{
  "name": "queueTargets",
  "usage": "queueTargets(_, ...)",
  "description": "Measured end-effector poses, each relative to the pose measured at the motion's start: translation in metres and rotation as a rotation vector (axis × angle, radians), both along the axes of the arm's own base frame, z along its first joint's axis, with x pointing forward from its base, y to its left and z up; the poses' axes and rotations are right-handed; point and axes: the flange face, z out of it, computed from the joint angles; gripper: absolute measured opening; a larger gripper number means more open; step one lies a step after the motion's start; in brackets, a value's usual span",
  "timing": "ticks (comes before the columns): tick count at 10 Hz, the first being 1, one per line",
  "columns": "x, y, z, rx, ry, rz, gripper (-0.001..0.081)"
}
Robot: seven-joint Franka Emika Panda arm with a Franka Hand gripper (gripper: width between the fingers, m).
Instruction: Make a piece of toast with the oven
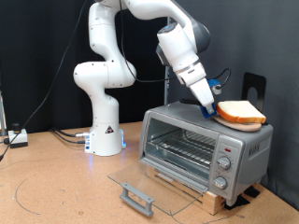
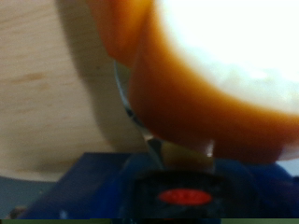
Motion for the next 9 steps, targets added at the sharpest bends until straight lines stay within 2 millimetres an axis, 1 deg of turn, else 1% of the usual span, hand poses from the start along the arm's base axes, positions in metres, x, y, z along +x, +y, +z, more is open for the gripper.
queueTargets(2,-0.004,-0.006,0.0,0.006,-0.025,-0.007,0.0429)
queueTargets(4,-0.009,-0.013,0.002,0.02,-0.101,-0.005,0.0429)
queueTargets(6,-0.015,-0.022,0.009,0.038,-0.146,-0.009,0.0429)
queueTargets(8,-0.021,-0.029,0.014,0.05,-0.124,-0.003,0.0429)
queueTargets(9,-0.024,-0.033,0.015,0.057,-0.067,0.013,0.0429)
